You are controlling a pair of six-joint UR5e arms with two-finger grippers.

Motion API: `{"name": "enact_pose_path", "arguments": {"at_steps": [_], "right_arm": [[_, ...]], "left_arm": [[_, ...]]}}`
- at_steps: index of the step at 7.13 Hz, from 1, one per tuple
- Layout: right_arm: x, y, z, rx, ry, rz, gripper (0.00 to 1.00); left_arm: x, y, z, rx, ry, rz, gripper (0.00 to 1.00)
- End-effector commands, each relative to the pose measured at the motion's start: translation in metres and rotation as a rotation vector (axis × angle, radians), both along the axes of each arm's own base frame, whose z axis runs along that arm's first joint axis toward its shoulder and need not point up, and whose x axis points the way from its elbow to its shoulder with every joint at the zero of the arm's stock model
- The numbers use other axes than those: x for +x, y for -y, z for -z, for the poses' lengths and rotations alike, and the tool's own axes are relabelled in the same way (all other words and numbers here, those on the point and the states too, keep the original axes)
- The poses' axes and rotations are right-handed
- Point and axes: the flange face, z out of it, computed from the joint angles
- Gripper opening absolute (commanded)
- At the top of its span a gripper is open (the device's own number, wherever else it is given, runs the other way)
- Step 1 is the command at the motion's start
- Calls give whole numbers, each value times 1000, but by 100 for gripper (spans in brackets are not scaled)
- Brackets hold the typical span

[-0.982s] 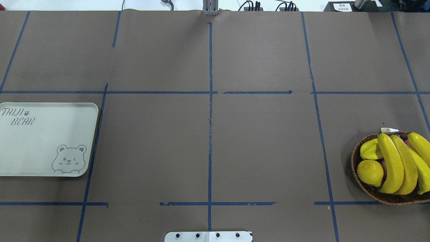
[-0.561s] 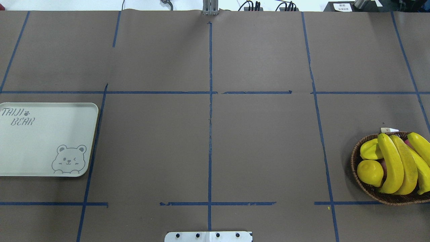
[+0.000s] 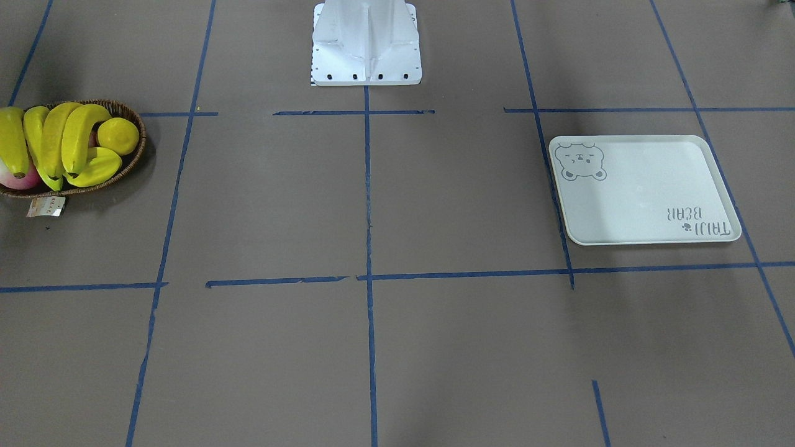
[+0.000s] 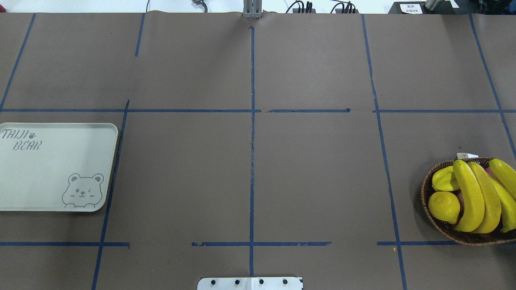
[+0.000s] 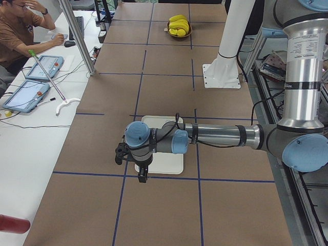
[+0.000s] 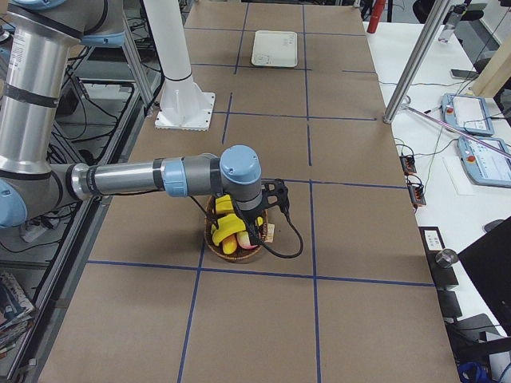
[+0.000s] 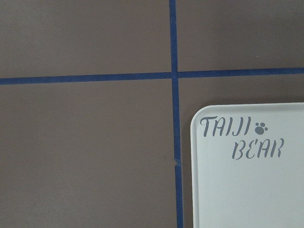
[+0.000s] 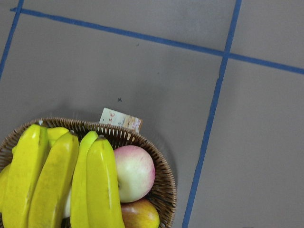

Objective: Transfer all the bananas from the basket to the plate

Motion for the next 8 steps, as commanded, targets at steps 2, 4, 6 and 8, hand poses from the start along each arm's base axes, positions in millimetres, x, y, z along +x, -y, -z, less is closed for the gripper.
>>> {"name": "enact_pose_path", "arguments": {"at_steps": [2,4,6,8], "right_arm": [[-32,-48,-15,34,-19,-10,99],[-66,-47,-11,9,-10,5,99],[-100,-48,-18,-3,-49,88,99],[-121,-51,-27,-11,-60,155,99]], "left_arm": [[0,-5,-4,-9,0,0,100],[0,-5,-4,-8,0,-1,100],[0,-5,-5,-9,0,-1,100],[0,-5,-5,-8,0,-2,100]]}}
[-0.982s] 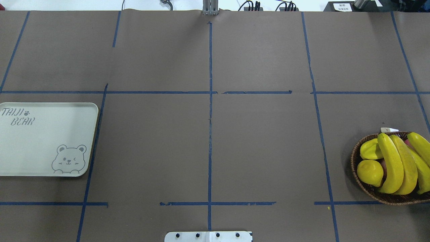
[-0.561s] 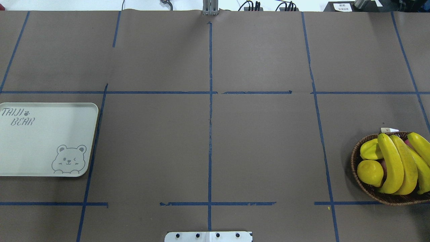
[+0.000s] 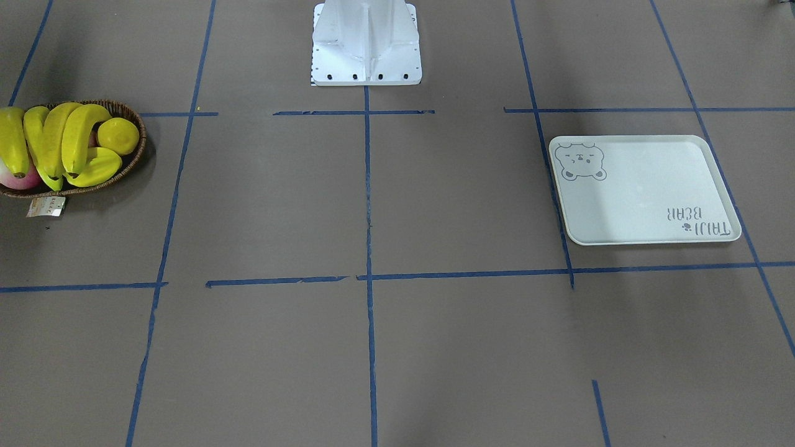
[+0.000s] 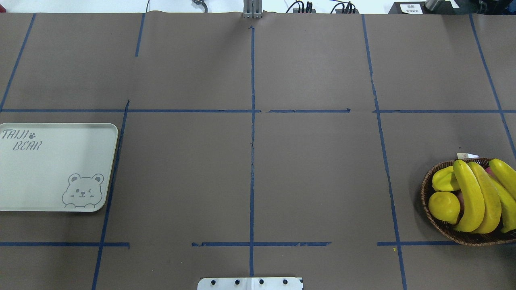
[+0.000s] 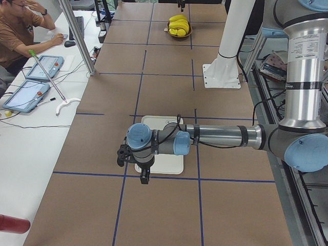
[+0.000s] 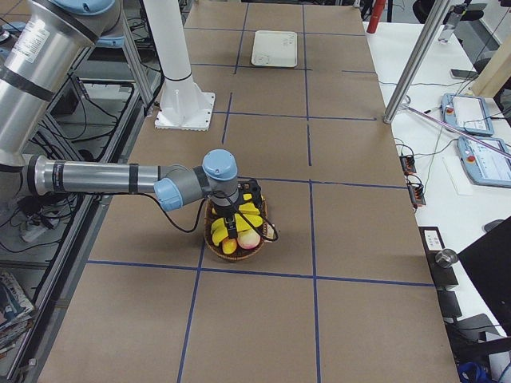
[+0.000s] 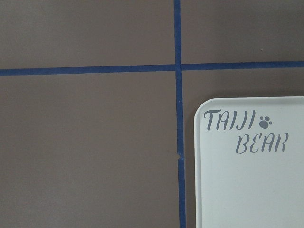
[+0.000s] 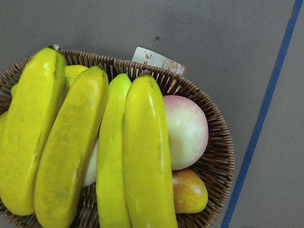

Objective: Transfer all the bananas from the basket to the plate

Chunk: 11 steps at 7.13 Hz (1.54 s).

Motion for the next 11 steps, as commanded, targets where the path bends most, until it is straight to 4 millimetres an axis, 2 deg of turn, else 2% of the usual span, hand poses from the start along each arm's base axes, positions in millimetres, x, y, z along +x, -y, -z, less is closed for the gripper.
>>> {"name": "enact_pose_path", "arguments": {"at_steps": [1,3,6,9,10,11], "right_arm": [[-21,-2,-12,-13,-14,64,99],[-27,-4,-27,-32,-25,89,97],[-35,3,-35,-36,-30,102,63],[-41,9,-36,-26,-39,109,61],[-41,9,-36,-27,-39,108,57],[-41,8,-37,-27,-40,109,33]], "left_arm": [[0,0,0,1,0,-1,100],[0,0,-3,0,0,-3,100],[0,1,-4,8,0,-2,100],[0,2,-1,13,-2,-1,100],[0,1,-1,12,0,-1,100],[0,1,-1,12,0,-1,100]]}}
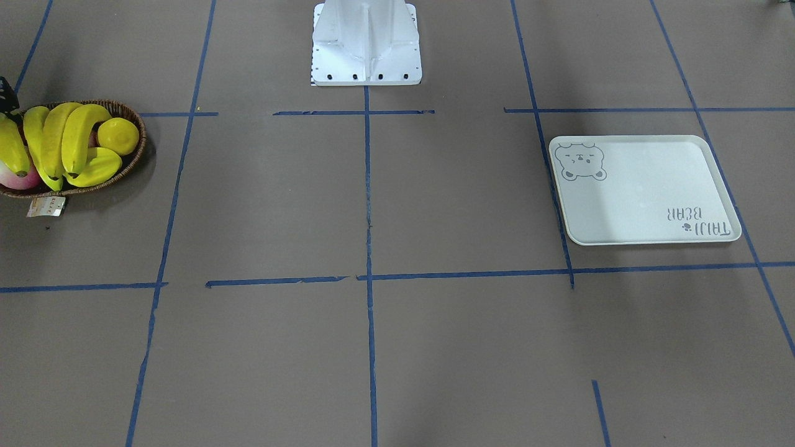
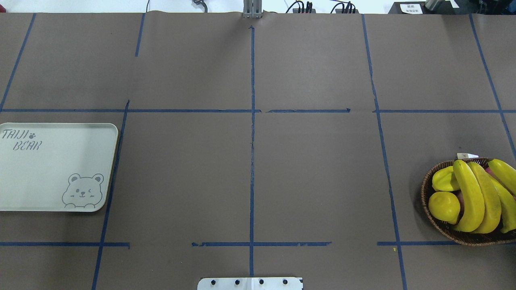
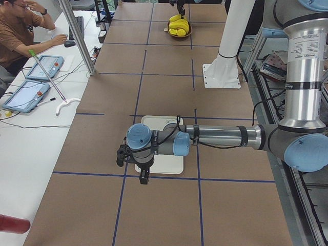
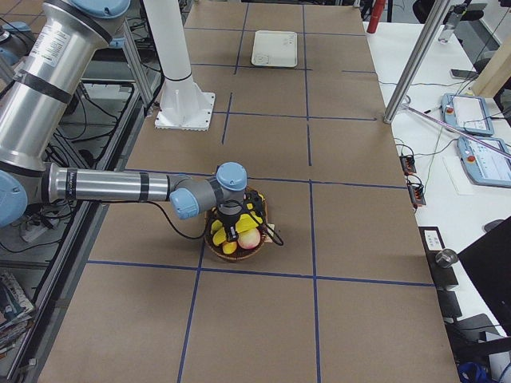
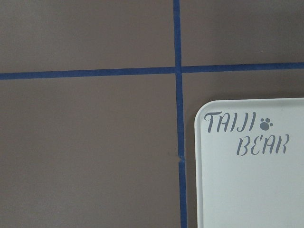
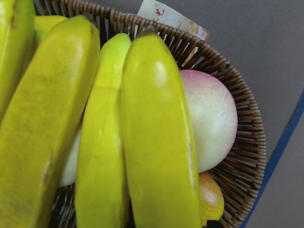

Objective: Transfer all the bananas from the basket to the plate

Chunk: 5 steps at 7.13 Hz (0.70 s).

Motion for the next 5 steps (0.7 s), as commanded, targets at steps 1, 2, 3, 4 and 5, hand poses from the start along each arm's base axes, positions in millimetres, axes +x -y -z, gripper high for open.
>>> {"name": "enact_pose_path", "arguments": {"at_steps": [1,2,3,4,5], "right_arm": [[0,0,0,5,1,5,8],[2,-2,0,11,1,9,1],[6,-6,-4,44,2,53,0],[19,-9,1,43,22,37,0],[28,-12,15,14,89,17,0]], "left_arm": [[0,0,2,3,0,1,100],[0,0,2,3,0,1,100],[0,1,2,3,0,1,100],[0,2,4,6,0,1,100],[0,1,3,5,0,1,100]]}}
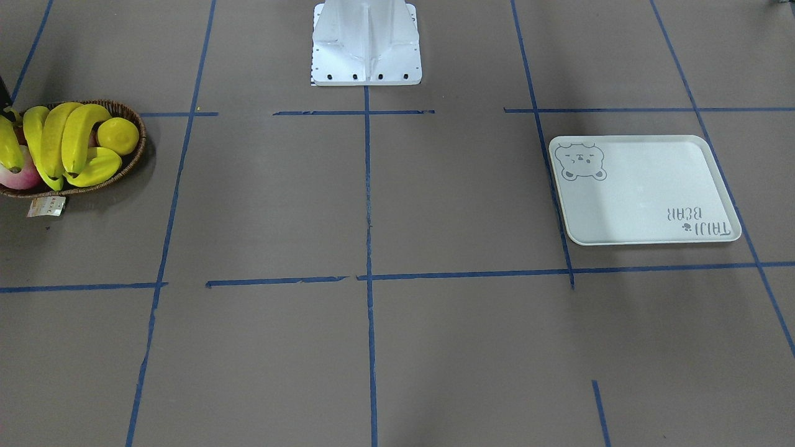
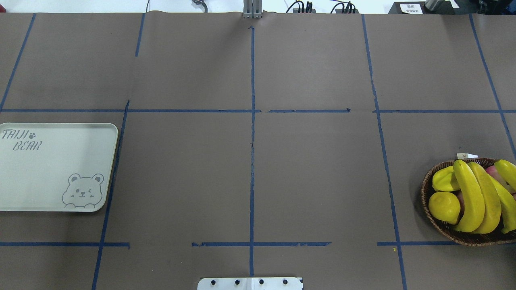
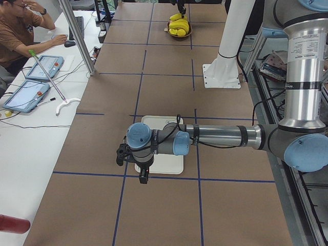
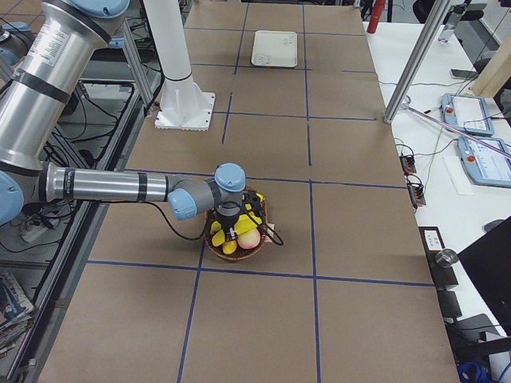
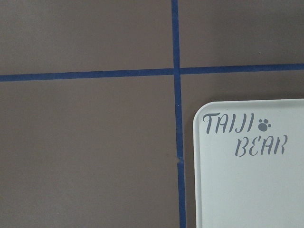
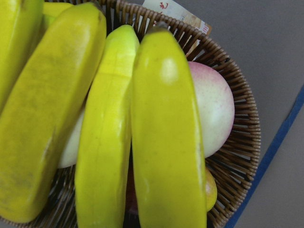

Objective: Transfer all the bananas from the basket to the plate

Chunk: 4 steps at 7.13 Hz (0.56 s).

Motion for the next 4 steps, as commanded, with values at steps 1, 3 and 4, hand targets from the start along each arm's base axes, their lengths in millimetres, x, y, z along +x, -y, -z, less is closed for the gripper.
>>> {"name": "enact_pose_path", "arguments": {"at_steps": [1,3,4], "right_arm": [[23,-3,30,-31,97,-47,0],[60,3,72,-18,73,-151,0],[85,7,74,14,51,-157,0]], "left_arm": [[0,0,1,2,-2,0,100],[0,0,-1,-4,-1,1,100],[0,-1,-3,-6,-1,0,100]]}}
